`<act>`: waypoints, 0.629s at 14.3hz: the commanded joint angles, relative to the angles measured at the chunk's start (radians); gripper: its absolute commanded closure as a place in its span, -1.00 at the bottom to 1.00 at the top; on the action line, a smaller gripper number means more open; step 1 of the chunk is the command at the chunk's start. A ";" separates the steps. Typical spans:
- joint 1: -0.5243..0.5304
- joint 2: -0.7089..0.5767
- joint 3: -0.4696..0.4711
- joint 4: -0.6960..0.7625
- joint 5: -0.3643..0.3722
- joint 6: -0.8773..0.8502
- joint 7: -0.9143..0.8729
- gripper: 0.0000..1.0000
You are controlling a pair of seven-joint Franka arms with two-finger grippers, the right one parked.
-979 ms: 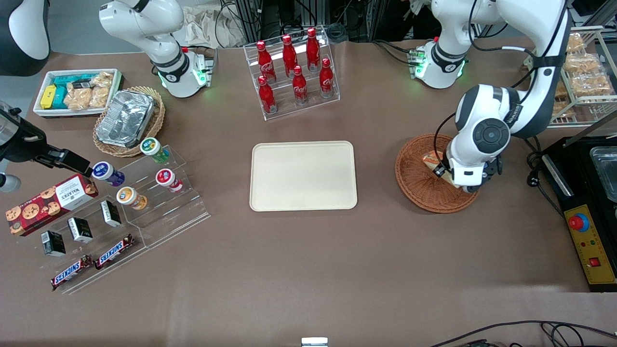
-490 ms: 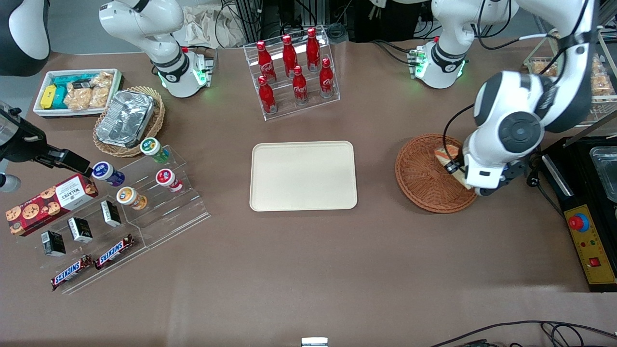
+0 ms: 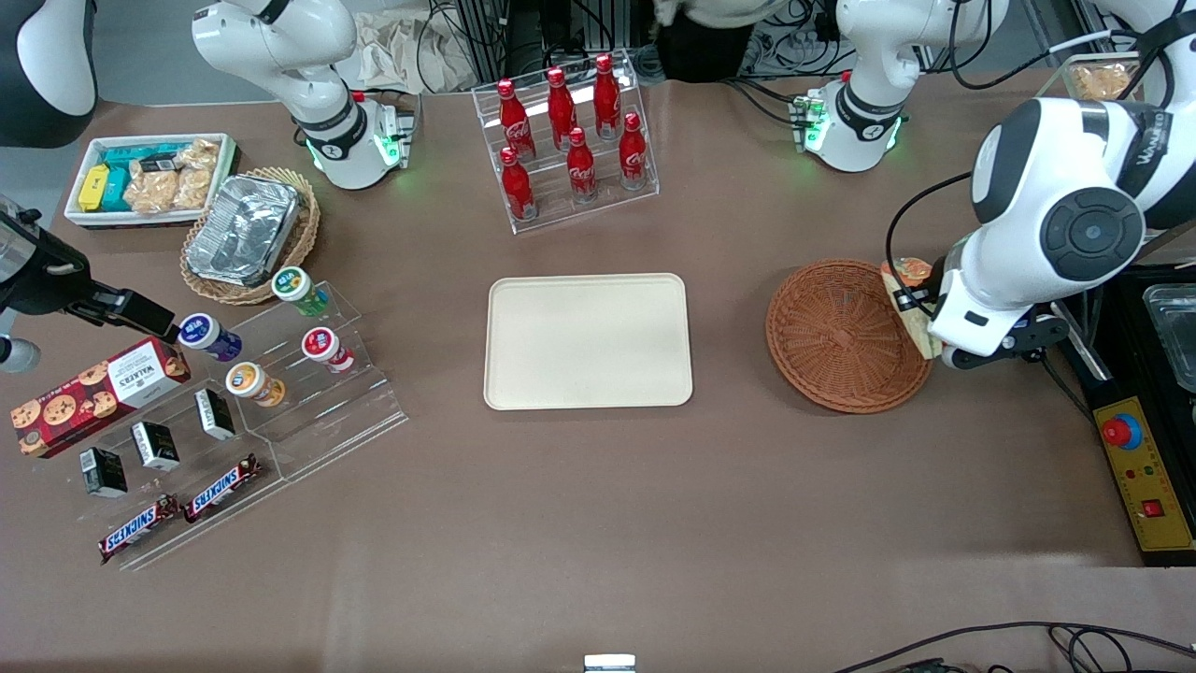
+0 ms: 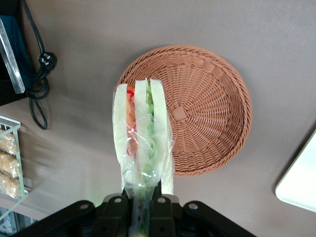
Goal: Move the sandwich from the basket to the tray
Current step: 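Close the left gripper on the sandwich and lift it from the basket, then carry the held sandwich with the left gripper over the cream tray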
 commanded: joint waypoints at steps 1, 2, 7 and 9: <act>0.002 0.004 -0.003 0.024 -0.002 -0.026 0.031 1.00; 0.002 0.003 -0.003 0.024 -0.002 -0.026 0.031 1.00; -0.014 0.000 -0.015 0.022 -0.002 -0.024 0.031 1.00; -0.014 0.001 -0.052 0.013 -0.002 -0.020 0.021 1.00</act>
